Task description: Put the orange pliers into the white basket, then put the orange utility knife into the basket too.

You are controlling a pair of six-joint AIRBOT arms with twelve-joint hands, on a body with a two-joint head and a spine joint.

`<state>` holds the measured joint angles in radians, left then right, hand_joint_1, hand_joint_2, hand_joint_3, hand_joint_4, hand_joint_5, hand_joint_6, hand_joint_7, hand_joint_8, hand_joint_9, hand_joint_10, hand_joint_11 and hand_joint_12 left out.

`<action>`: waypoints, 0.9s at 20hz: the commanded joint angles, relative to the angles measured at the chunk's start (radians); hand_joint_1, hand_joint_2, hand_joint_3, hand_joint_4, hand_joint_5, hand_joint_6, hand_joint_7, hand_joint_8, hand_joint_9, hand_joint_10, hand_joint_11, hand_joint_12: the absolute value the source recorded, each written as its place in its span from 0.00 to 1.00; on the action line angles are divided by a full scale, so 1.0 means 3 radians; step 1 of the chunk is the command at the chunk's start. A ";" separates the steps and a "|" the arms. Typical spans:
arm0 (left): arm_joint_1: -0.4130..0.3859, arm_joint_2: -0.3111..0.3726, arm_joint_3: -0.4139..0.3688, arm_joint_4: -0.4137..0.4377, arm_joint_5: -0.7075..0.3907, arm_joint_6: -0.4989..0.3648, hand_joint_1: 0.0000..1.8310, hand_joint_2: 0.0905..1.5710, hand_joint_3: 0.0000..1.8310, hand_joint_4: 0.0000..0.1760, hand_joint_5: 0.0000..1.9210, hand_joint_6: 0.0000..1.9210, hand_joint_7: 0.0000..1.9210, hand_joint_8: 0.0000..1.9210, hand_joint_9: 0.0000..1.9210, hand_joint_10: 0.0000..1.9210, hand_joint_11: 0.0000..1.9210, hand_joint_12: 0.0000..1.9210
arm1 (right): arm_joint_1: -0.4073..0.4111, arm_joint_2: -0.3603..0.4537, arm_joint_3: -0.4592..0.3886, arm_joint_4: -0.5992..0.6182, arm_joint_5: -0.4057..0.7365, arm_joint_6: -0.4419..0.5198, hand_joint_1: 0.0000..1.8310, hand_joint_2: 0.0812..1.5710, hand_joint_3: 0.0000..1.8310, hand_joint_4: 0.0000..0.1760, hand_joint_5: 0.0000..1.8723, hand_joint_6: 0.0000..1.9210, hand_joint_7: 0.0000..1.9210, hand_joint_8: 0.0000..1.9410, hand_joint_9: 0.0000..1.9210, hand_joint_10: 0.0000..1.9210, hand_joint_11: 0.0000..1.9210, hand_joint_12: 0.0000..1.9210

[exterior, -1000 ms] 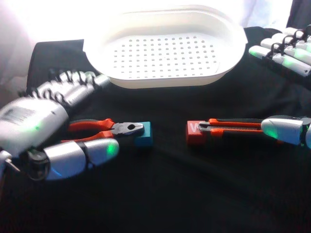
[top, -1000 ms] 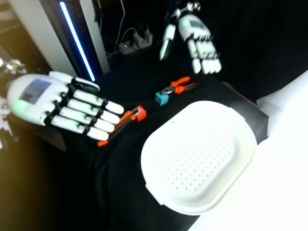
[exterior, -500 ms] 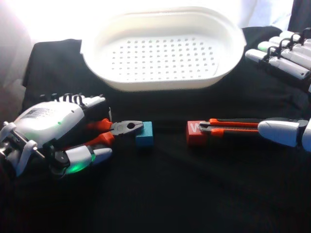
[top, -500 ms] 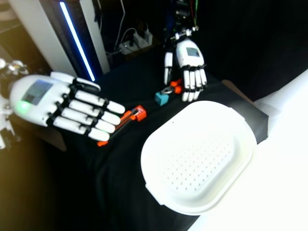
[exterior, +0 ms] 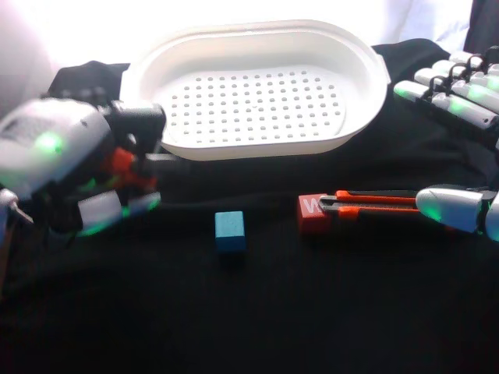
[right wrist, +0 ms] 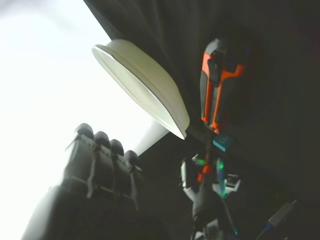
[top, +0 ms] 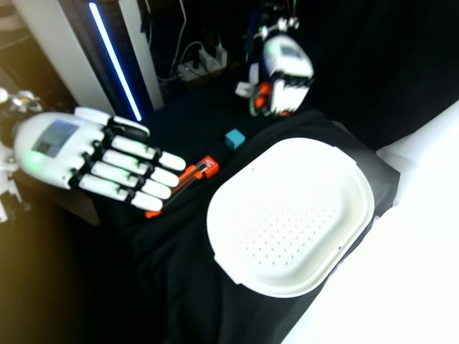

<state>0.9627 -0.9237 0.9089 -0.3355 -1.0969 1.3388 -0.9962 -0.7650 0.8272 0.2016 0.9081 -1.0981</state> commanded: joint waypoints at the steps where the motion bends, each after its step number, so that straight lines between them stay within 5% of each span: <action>1: -0.0082 0.0016 -0.0003 0.0160 -0.0496 -0.0025 0.72 0.82 0.00 0.92 0.55 1.00 0.67 1.00 0.74 1.00 0.77 1.00 | 0.0025 -0.0006 0.0012 -0.0017 0.0416 -0.0002 0.00 0.79 0.01 0.22 0.00 0.00 0.00 0.00 0.00 0.00 0.00 0.00; 2: -0.0145 0.0017 0.0015 0.0181 -0.0460 -0.0025 0.73 0.81 0.00 0.91 0.54 1.00 0.67 1.00 0.75 1.00 0.78 1.00 | 0.0025 -0.0006 0.0011 -0.0017 0.0416 -0.0002 0.00 0.78 0.01 0.27 0.00 0.00 0.00 0.00 0.00 0.00 0.00 0.00; 3: -0.0286 -0.0001 0.0069 0.0224 -0.0378 -0.0024 0.75 0.80 0.00 0.68 0.51 1.00 0.66 1.00 0.75 1.00 0.79 1.00 | 0.0025 -0.0006 0.0013 -0.0017 0.0416 -0.0002 0.00 0.78 0.00 0.26 0.00 0.00 0.00 0.00 0.00 0.00 0.00 0.00; 4: -0.0425 -0.0035 0.0136 0.0243 -0.0263 -0.0022 0.73 0.80 0.00 0.61 0.50 1.00 0.67 1.00 0.76 1.00 0.80 1.00 | 0.0026 -0.0007 0.0014 -0.0017 0.0416 -0.0002 0.00 0.78 0.01 0.20 0.00 0.00 0.00 0.00 0.00 0.00 0.00 0.00; 5: -0.0588 -0.0085 0.0228 0.0246 -0.0107 -0.0021 0.72 0.78 0.00 0.60 0.52 1.00 0.65 1.00 0.74 1.00 0.80 1.00 | 0.0026 -0.0007 0.0020 -0.0018 0.0416 -0.0002 0.00 0.79 0.01 0.15 0.00 0.00 0.00 0.00 0.00 0.00 0.00 0.00; 9: -0.1302 -0.0489 0.0810 0.0195 0.0853 0.0001 0.68 0.78 0.00 0.63 0.50 1.00 0.64 1.00 0.75 1.00 0.80 1.00 | 0.0025 -0.0058 0.0034 -0.0037 0.0410 -0.0002 0.00 0.79 0.00 0.24 0.00 0.00 0.00 0.00 0.00 0.00 0.00 0.00; 11: -0.1621 -0.0743 0.1116 0.0136 0.1370 0.0137 0.70 0.80 0.00 0.56 0.49 1.00 0.61 1.00 0.70 1.00 0.76 1.00 | 0.0025 -0.0089 0.0043 -0.0046 0.0402 0.0000 0.01 0.79 0.00 0.15 0.00 0.00 0.00 0.00 0.00 0.00 0.00 0.00; 12: -0.1675 -0.0838 0.1215 0.0072 0.1499 0.0194 0.68 0.77 0.00 0.53 0.51 1.00 0.62 1.00 0.71 1.00 0.78 1.00 | 0.0025 -0.0096 0.0044 -0.0047 0.0401 0.0000 0.02 0.79 0.00 0.06 0.00 0.00 0.00 0.00 0.00 0.00 0.00 0.00; 14: -0.1726 -0.1085 0.1479 -0.0154 0.1807 0.0319 0.66 0.78 0.00 0.00 0.44 1.00 0.59 1.00 0.69 1.00 0.76 1.00 | 0.0024 -0.0102 0.0048 -0.0062 0.0383 0.0003 0.02 0.80 0.00 0.00 0.00 0.00 0.00 0.00 0.00 0.00 0.00 0.00; 16: -0.1712 -0.1305 0.1770 -0.0349 0.2093 0.0319 0.72 0.78 0.00 0.00 0.40 1.00 0.49 1.00 0.57 1.00 0.64 1.00 | 0.0024 -0.0107 0.0054 -0.0067 0.0381 0.0005 0.05 0.80 0.00 0.00 0.00 0.00 0.00 0.00 0.00 0.00 0.00 0.00; 18: -0.1656 -0.1480 0.1992 -0.0506 0.2326 0.0319 0.70 0.81 0.01 0.00 0.44 1.00 0.53 1.00 0.61 1.00 0.67 1.00 | 0.0023 -0.0110 0.0056 -0.0074 0.0381 0.0010 0.05 0.80 0.00 0.00 0.00 0.00 0.00 0.00 0.00 0.00 0.00 0.00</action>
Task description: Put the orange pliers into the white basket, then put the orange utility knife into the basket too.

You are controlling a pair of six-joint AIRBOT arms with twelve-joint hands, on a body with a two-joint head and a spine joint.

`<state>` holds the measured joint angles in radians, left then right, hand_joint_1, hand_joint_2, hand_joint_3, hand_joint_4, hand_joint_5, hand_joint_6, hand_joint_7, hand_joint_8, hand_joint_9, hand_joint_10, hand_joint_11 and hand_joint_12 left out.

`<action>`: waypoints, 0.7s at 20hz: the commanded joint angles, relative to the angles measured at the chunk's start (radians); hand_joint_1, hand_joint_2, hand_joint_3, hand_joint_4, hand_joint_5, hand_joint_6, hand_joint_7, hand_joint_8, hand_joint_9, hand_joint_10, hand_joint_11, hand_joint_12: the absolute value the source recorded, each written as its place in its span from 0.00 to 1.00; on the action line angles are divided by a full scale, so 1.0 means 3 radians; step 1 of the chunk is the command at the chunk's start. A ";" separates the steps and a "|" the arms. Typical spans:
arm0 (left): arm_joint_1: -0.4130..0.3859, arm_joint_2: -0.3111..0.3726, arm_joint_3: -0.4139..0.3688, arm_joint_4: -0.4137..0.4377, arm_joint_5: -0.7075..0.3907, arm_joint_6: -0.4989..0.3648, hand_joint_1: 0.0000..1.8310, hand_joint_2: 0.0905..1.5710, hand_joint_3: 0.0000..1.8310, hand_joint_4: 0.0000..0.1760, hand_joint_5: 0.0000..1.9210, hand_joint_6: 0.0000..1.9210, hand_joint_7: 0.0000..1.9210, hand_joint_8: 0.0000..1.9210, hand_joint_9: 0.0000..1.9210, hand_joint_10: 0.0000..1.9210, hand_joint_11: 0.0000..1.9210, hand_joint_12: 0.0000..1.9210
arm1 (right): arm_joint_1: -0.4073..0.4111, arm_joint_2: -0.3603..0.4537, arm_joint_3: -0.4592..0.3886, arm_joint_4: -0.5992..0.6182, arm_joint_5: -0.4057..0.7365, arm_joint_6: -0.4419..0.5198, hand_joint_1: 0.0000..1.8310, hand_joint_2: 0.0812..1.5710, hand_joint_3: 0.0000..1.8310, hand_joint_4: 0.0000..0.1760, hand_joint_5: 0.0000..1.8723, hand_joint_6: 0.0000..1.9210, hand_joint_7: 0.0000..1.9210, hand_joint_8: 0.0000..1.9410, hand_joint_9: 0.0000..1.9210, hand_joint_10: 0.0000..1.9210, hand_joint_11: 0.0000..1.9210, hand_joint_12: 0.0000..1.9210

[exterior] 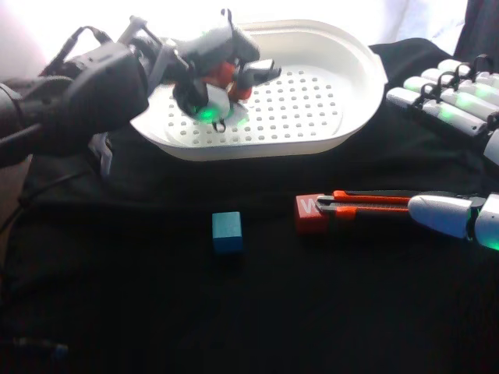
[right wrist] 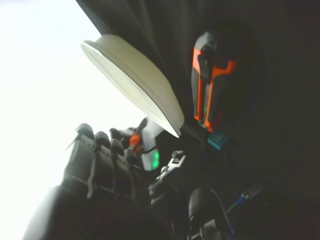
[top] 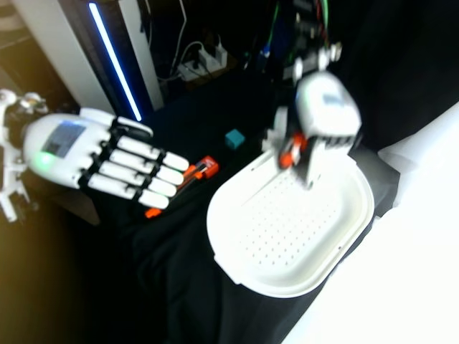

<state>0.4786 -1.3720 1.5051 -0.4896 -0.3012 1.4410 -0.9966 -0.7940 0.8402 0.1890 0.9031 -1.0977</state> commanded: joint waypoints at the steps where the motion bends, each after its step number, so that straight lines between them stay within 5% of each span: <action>1: -0.0027 -0.0025 0.0058 -0.0044 -0.0276 -0.0022 0.70 0.81 0.00 0.00 0.44 1.00 0.53 1.00 0.60 1.00 0.66 1.00 | 0.0025 -0.0013 0.0013 -0.0033 0.0397 0.0009 0.05 0.80 0.00 0.00 0.00 0.00 0.00 0.00 0.00 0.00 0.00 0.00; 3: 0.0009 -0.0087 0.0151 -0.0168 -0.0196 -0.0022 0.65 0.80 0.00 0.00 0.29 1.00 0.34 1.00 0.42 1.00 0.51 1.00 | 0.0025 -0.0017 0.0015 -0.0034 0.0398 0.0012 0.07 0.80 0.00 0.00 0.00 0.00 0.00 0.00 0.00 0.00 0.00 0.00; 4: 0.0019 -0.0102 0.0181 -0.0206 -0.0170 -0.0022 0.56 0.88 0.00 0.04 0.24 0.96 0.27 0.93 0.21 0.97 0.26 1.00 | 0.0025 -0.0017 0.0016 -0.0038 0.0398 0.0015 0.06 0.80 0.00 0.00 0.00 0.00 0.00 0.00 0.00 0.00 0.00 0.00; 5: 0.0023 -0.0104 0.0190 -0.0208 -0.0158 -0.0022 0.43 0.88 0.00 0.74 0.25 0.90 0.14 0.71 0.10 0.83 0.08 1.00 | 0.0025 -0.0017 0.0018 -0.0039 0.0398 0.0018 0.05 0.80 0.00 0.00 0.00 0.00 0.00 0.00 0.00 0.00 0.00 0.00; 6: 0.0024 -0.0101 0.0194 -0.0207 -0.0148 -0.0022 0.38 0.78 0.00 0.43 0.09 0.45 0.11 0.33 0.04 0.47 0.02 0.65 | 0.0025 -0.0017 0.0018 -0.0041 0.0398 0.0020 0.04 0.80 0.00 0.00 0.00 0.00 0.00 0.00 0.00 0.00 0.00 0.00; 7: 0.0024 -0.0090 0.0186 -0.0207 -0.0154 -0.0022 0.30 0.75 0.00 0.57 0.03 0.15 0.05 0.10 0.01 0.16 0.00 0.15 | 0.0025 -0.0016 0.0018 -0.0043 0.0398 0.0027 0.06 0.81 0.00 0.00 0.00 0.00 0.00 0.00 0.00 0.00 0.00 0.00; 8: 0.0024 -0.0080 0.0178 -0.0206 -0.0166 -0.0022 0.26 0.74 0.00 0.59 0.01 0.04 0.01 0.02 0.00 0.03 0.00 0.03 | 0.0025 -0.0016 0.0018 -0.0044 0.0398 0.0030 0.07 0.81 0.00 0.00 0.00 0.00 0.00 0.00 0.00 0.00 0.00 0.00; 9: 0.0031 -0.0050 0.0151 -0.0208 -0.0201 -0.0022 0.23 0.72 0.00 0.64 0.00 0.01 0.00 0.00 0.00 0.01 0.00 0.01 | 0.0025 -0.0015 0.0018 -0.0046 0.0398 0.0034 0.07 0.81 0.00 0.00 0.00 0.00 0.00 0.00 0.00 0.00 0.00 0.00; 12: 0.0058 0.0032 0.0059 -0.0192 -0.0294 -0.0022 0.13 0.65 0.00 0.97 0.00 0.00 0.00 0.00 0.00 0.00 0.00 0.00 | 0.0025 -0.0013 0.0018 -0.0060 0.0398 0.0061 0.09 0.80 0.00 0.00 0.00 0.00 0.00 0.00 0.00 0.00 0.00 0.00; 14: 0.0095 0.0226 -0.0160 -0.0113 -0.0534 -0.0022 0.13 0.67 0.00 0.98 0.00 0.00 0.00 0.00 0.00 0.00 0.00 0.00 | 0.0025 -0.0013 0.0018 -0.0117 0.0399 0.0129 0.08 0.80 0.00 0.01 0.00 0.00 0.00 0.00 0.00 0.00 0.00 0.00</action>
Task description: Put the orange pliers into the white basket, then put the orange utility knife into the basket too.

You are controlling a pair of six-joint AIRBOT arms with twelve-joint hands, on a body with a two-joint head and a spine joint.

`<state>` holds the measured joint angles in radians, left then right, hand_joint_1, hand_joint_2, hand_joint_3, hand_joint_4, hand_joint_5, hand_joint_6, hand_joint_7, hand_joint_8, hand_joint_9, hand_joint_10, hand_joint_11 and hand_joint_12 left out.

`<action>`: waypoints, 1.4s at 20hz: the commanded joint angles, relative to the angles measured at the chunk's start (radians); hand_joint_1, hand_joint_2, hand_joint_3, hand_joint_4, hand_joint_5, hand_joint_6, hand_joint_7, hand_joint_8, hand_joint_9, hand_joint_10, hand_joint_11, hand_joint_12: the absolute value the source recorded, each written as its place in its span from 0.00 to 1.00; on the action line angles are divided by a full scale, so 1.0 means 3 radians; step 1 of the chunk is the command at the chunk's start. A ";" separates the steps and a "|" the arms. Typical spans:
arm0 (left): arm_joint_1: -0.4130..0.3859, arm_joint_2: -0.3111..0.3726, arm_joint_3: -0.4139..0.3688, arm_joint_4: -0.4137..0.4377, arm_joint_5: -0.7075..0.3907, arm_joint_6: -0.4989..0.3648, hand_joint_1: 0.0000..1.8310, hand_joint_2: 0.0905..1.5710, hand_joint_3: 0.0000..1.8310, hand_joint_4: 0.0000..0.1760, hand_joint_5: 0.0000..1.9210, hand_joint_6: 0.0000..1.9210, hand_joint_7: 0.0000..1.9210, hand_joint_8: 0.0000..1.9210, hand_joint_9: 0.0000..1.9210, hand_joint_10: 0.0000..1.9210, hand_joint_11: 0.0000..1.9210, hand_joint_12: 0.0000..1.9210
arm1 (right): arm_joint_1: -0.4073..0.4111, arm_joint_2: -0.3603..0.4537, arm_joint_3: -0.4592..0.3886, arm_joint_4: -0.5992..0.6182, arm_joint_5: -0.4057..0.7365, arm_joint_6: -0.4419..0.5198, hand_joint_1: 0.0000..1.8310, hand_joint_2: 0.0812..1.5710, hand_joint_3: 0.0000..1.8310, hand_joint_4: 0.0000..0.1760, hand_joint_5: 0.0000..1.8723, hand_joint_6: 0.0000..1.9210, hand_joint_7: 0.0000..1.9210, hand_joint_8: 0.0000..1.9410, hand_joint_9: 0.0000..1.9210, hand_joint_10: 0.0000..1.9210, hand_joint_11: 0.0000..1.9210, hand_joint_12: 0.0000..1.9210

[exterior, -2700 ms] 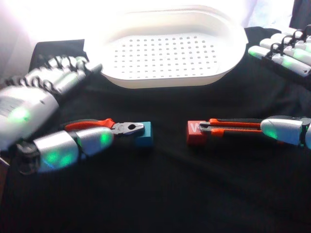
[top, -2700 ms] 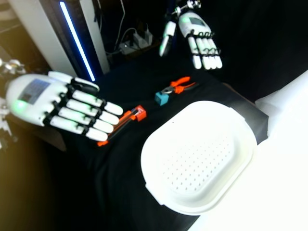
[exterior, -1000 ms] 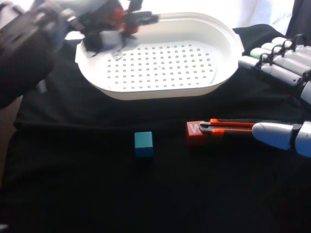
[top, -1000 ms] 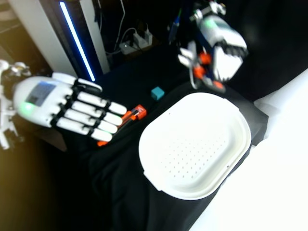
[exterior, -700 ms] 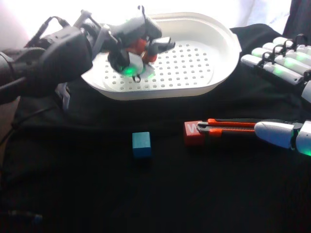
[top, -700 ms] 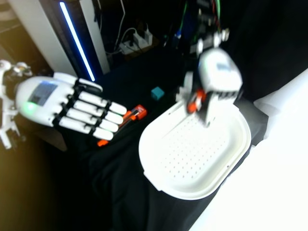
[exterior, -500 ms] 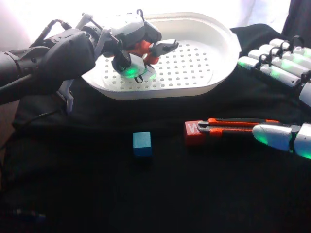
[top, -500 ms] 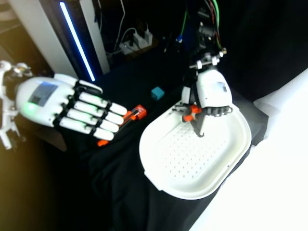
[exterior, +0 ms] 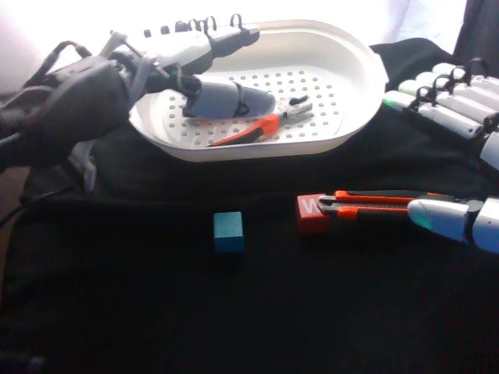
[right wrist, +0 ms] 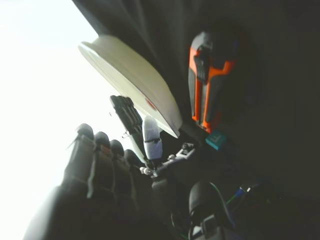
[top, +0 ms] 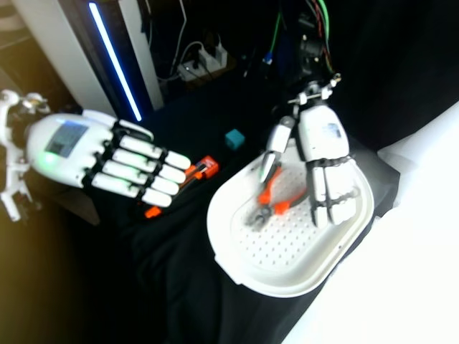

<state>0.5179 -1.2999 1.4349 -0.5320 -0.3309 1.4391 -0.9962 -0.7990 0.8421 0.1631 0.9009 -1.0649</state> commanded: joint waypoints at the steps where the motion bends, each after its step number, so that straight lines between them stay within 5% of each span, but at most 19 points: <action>1: -0.0010 0.0101 -0.0070 0.0089 -0.0588 -0.0018 0.13 0.70 0.01 0.83 0.00 0.00 0.00 0.00 0.00 0.00 0.00 0.00 | 0.0024 0.0004 0.0012 -0.0048 0.0405 0.0029 0.09 0.79 0.00 0.21 0.00 0.00 0.00 0.00 0.00 0.00 0.00 0.00; 2: 0.0033 0.0258 -0.0265 0.0191 -0.0787 -0.0037 0.14 0.74 0.01 0.67 0.00 0.00 0.00 0.00 0.00 0.00 0.00 0.00 | 0.0024 0.0004 0.0017 -0.0059 0.0399 0.0029 0.09 0.79 0.00 0.17 0.00 0.00 0.00 0.00 0.00 0.00 0.00 0.00; 3: 0.0113 0.0449 -0.0479 0.0287 -0.1066 -0.0079 0.13 0.72 0.00 0.82 0.00 0.00 0.00 0.00 0.00 0.00 0.00 0.00 | 0.0024 -0.0009 0.0038 -0.0079 0.0355 0.0030 0.11 0.78 0.00 0.07 0.00 0.00 0.00 0.00 0.00 0.00 0.00 0.00; 4: 0.0237 0.0644 -0.0687 0.0347 -0.1333 -0.0101 0.11 0.73 0.00 0.90 0.00 0.00 0.00 0.00 0.00 0.00 0.00 0.00 | 0.0030 -0.0046 0.0074 -0.0119 0.0279 0.0033 0.13 0.77 0.00 0.30 0.00 0.00 0.00 0.00 0.00 0.00 0.00 0.00; 6: 0.0458 0.0871 -0.0934 0.0418 -0.1747 -0.0182 0.08 0.71 0.00 0.98 0.00 0.00 0.00 0.00 0.00 0.00 0.00 0.00 | 0.0074 -0.0124 0.0141 -0.0163 0.0140 0.0052 0.15 0.77 0.00 0.30 0.00 0.00 0.00 0.00 0.00 0.00 0.00 0.00; 7: 0.0607 0.1015 -0.1077 0.0500 -0.1999 -0.0310 0.09 0.75 0.01 1.00 0.00 0.00 0.00 0.00 0.00 0.00 0.00 0.00 | 0.0095 -0.0171 0.0176 -0.0164 0.0072 0.0052 0.15 0.77 0.00 0.45 0.00 0.00 0.00 0.00 0.00 0.00 0.00 0.00; 8: 0.0778 0.1138 -0.1209 0.0534 -0.2228 -0.0421 0.11 0.79 0.02 0.93 0.00 0.00 0.00 0.00 0.00 0.00 0.00 0.00 | 0.0110 -0.0212 0.0206 -0.0164 0.0000 0.0052 0.16 0.77 0.00 0.44 0.00 0.00 0.00 0.00 0.00 0.00 0.00 0.00; 9: 0.0845 0.1179 -0.1247 0.0535 -0.2322 -0.0452 0.15 0.81 0.01 0.84 0.00 0.00 0.00 0.00 0.01 0.01 0.00 0.11 | 0.0118 -0.0230 0.0221 -0.0163 -0.0035 0.0052 0.17 0.77 0.00 0.35 0.00 0.00 0.00 0.00 0.00 0.00 0.00 0.00; 10: 0.0958 0.1233 -0.1317 0.0527 -0.2473 -0.0503 0.26 0.86 0.00 0.48 0.07 0.01 0.08 0.00 0.10 0.04 0.00 0.37 | 0.0136 -0.0267 0.0250 -0.0163 -0.0106 0.0052 0.21 0.77 0.01 0.07 0.00 0.00 0.00 0.00 0.01 0.00 0.00 0.11; 11: 0.1138 0.1285 -0.1402 0.0491 -0.2691 -0.0599 0.34 0.89 0.00 0.18 0.16 0.02 0.20 0.02 0.22 0.10 0.00 0.59 | 0.0160 -0.0328 0.0293 -0.0163 -0.0213 0.0052 0.23 0.77 0.00 0.00 0.00 0.00 0.00 0.00 0.03 0.01 0.00 0.20; 12: 0.1333 0.1305 -0.1465 0.0431 -0.2922 -0.0688 0.30 0.91 0.00 0.27 0.18 0.01 0.24 0.01 0.24 0.15 0.00 0.69 | 0.0170 -0.0399 0.0349 -0.0159 -0.0310 0.0052 0.24 0.78 0.00 0.00 0.00 0.00 0.00 0.00 0.04 0.01 0.00 0.20; 16: 0.1630 0.1330 -0.1609 0.0347 -0.3353 -0.0784 0.23 0.90 0.00 0.12 0.20 0.01 0.24 0.00 0.15 0.39 0.00 0.81 | 0.0190 -0.0573 0.0493 -0.0100 -0.0517 0.0052 0.25 0.81 0.00 0.00 0.03 0.01 0.07 0.01 0.10 0.03 0.00 0.37; 18: 0.1702 0.1343 -0.1637 0.0338 -0.3437 -0.0821 0.30 0.91 0.00 0.17 0.19 0.00 0.22 0.00 0.12 0.41 0.00 0.71 | 0.0200 -0.0652 0.0565 -0.0073 -0.0600 0.0051 0.25 0.83 0.00 0.00 0.12 0.01 0.18 0.01 0.15 0.09 0.00 0.46; 20: 0.1738 0.1349 -0.1651 0.0321 -0.3485 -0.0837 0.29 0.90 0.00 0.18 0.19 0.00 0.22 0.00 0.11 0.45 0.00 0.70 | 0.0217 -0.0708 0.0611 -0.0057 -0.0635 0.0051 0.33 0.82 0.00 0.00 0.28 0.04 0.33 0.07 0.16 0.43 0.00 0.75; 21: 0.1752 0.1352 -0.1657 0.0317 -0.3504 -0.0843 0.29 0.90 0.00 0.17 0.19 0.00 0.22 0.00 0.12 0.44 0.00 0.70 | 0.0229 -0.0726 0.0624 -0.0055 -0.0637 0.0051 0.38 0.85 0.01 0.66 0.27 0.70 0.27 0.36 0.15 0.59 0.01 0.82; 22: 0.1770 0.1356 -0.1665 0.0313 -0.3531 -0.0853 0.29 0.89 0.00 0.15 0.19 0.00 0.22 0.00 0.11 0.44 0.00 0.67 | 0.0261 -0.0742 0.0642 -0.0053 -0.0637 0.0048 0.41 0.87 0.01 0.59 0.27 0.86 0.29 0.77 0.24 0.88 0.15 0.96; 23: 0.1782 0.1357 -0.1667 0.0307 -0.3545 -0.0859 0.30 0.90 0.00 0.12 0.18 0.00 0.23 0.00 0.12 0.42 0.00 0.67 | 0.0299 -0.0741 0.0644 -0.0053 -0.0626 0.0037 0.45 0.85 0.00 0.02 0.36 0.97 0.42 0.95 0.43 0.98 0.41 0.99; 25: 0.1818 0.1359 -0.1669 0.0295 -0.3578 -0.0875 0.29 0.90 0.00 0.16 0.18 0.00 0.22 0.00 0.14 0.37 0.00 0.66 | 0.0378 -0.0699 0.0608 -0.0064 -0.0499 -0.0022 0.52 0.83 0.00 0.00 0.49 1.00 0.61 1.00 0.66 1.00 0.67 1.00; 28: 0.1847 0.1363 -0.1679 0.0271 -0.3633 -0.0884 0.30 0.90 0.00 0.18 0.18 0.00 0.21 0.00 0.14 0.36 0.00 0.68 | 0.0419 -0.0499 0.0398 -0.0165 0.0027 -0.0027 0.54 0.82 0.00 0.00 0.48 1.00 0.65 1.00 0.71 1.00 0.72 1.00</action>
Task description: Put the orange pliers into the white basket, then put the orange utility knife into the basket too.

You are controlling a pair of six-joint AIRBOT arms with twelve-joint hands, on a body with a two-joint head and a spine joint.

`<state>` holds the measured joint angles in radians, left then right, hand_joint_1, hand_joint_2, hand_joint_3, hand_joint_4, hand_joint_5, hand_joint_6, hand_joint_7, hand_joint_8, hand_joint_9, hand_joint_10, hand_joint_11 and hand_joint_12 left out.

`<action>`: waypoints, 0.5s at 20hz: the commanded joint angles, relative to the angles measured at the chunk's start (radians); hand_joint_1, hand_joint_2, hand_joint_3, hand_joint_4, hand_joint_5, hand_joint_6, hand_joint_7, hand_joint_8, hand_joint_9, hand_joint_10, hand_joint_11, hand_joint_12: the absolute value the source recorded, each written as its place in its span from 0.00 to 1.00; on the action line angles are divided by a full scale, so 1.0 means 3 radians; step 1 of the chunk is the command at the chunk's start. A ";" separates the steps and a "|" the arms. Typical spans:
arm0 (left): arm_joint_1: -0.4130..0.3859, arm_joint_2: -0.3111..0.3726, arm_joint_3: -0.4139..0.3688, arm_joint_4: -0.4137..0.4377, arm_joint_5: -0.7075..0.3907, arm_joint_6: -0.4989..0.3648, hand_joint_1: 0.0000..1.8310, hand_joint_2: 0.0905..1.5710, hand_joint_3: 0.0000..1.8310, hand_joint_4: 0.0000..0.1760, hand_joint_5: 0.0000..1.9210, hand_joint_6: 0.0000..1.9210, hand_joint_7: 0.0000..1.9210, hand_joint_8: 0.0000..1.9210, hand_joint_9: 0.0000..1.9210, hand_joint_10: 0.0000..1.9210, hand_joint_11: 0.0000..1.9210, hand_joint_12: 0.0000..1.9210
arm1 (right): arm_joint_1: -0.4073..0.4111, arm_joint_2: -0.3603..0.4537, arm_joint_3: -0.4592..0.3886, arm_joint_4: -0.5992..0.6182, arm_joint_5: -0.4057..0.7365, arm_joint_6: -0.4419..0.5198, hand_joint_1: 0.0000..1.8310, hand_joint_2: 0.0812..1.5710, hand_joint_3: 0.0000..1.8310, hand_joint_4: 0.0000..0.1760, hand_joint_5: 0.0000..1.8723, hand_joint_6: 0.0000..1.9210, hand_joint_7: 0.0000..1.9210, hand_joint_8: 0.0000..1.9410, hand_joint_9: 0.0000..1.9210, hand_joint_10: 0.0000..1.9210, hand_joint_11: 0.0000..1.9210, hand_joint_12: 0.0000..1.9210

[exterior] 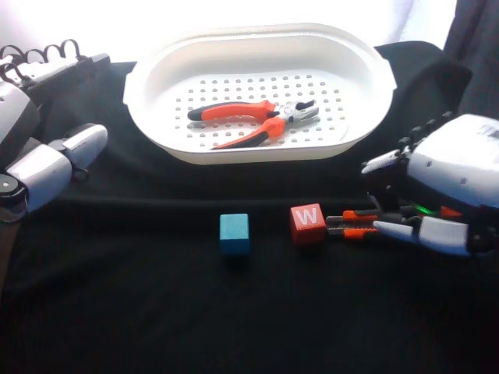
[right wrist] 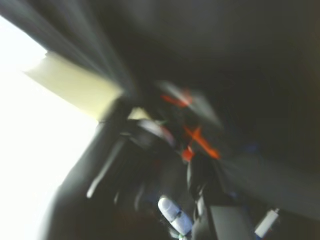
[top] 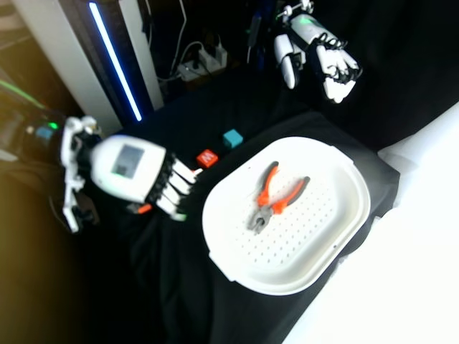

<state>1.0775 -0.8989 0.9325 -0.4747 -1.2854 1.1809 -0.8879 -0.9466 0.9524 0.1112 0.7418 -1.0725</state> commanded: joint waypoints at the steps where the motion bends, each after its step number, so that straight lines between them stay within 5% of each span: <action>1: -0.0013 0.0027 -0.0004 0.0074 -0.0461 -0.0024 0.31 0.90 0.00 0.19 0.19 0.01 0.22 0.00 0.14 0.37 0.00 0.70 | 0.0084 0.0064 -0.0019 -0.0034 0.0673 -0.0001 0.54 0.84 0.00 0.00 0.48 1.00 0.65 1.00 0.73 1.00 0.74 1.00; 4: 0.0011 0.0027 -0.0011 0.0060 -0.0481 -0.0027 0.30 0.90 0.00 0.22 0.19 0.01 0.22 0.00 0.13 0.38 0.00 0.71 | 0.0149 0.0229 -0.0117 -0.0094 0.0949 -0.0001 0.48 0.87 0.01 0.00 0.44 1.00 0.63 1.00 0.73 1.00 0.74 1.00; 5: 0.0015 0.0027 -0.0013 0.0058 -0.0489 -0.0029 0.30 0.90 0.00 0.19 0.19 0.01 0.21 0.00 0.13 0.37 0.00 0.70 | 0.0164 0.0264 -0.0135 -0.0100 0.1007 -0.0001 0.54 0.86 0.00 0.00 0.45 1.00 0.61 1.00 0.73 1.00 0.74 1.00; 6: 0.0020 0.0027 -0.0015 0.0056 -0.0495 -0.0031 0.30 0.90 0.00 0.22 0.19 0.01 0.21 0.00 0.13 0.34 0.00 0.71 | 0.0187 0.0287 -0.0140 -0.0100 0.1047 -0.0001 0.49 0.87 0.01 0.00 0.31 0.94 0.62 1.00 0.70 1.00 0.69 1.00; 7: 0.0027 0.0028 -0.0016 0.0054 -0.0500 -0.0035 0.30 0.90 0.00 0.23 0.19 0.01 0.21 0.00 0.12 0.34 0.00 0.71 | 0.0215 0.0304 -0.0148 -0.0110 0.1066 -0.0001 0.47 0.75 0.23 0.00 0.30 0.95 0.63 1.00 0.69 1.00 0.68 1.00; 8: 0.0029 0.0028 -0.0016 0.0054 -0.0501 -0.0036 0.30 0.90 0.00 0.23 0.19 0.01 0.21 0.00 0.12 0.34 0.00 0.71 | 0.0227 0.0307 -0.0149 -0.0122 0.1066 -0.0001 0.47 0.75 0.23 0.00 0.30 0.95 0.63 1.00 0.69 1.00 0.68 1.00; 9: 0.0031 0.0029 -0.0018 0.0054 -0.0504 -0.0037 0.30 0.90 0.00 0.26 0.19 0.01 0.21 0.00 0.13 0.34 0.00 0.71 | 0.0229 0.0307 -0.0151 -0.0126 0.1067 -0.0001 0.48 0.77 0.15 0.00 0.45 0.99 0.65 1.00 0.71 1.00 0.70 1.00; 10: 0.0033 0.0031 -0.0021 0.0054 -0.0512 -0.0037 0.30 0.90 0.00 0.23 0.19 0.01 0.21 0.00 0.13 0.34 0.00 0.71 | 0.0229 0.0307 -0.0157 -0.0133 0.1067 -0.0001 0.50 0.81 0.08 0.00 0.49 1.00 0.66 1.00 0.73 1.00 0.73 1.00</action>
<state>1.0908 -0.8989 0.9264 -0.4767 -1.3071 1.1770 -0.8352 -0.8555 0.9066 0.0731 0.9455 -1.0714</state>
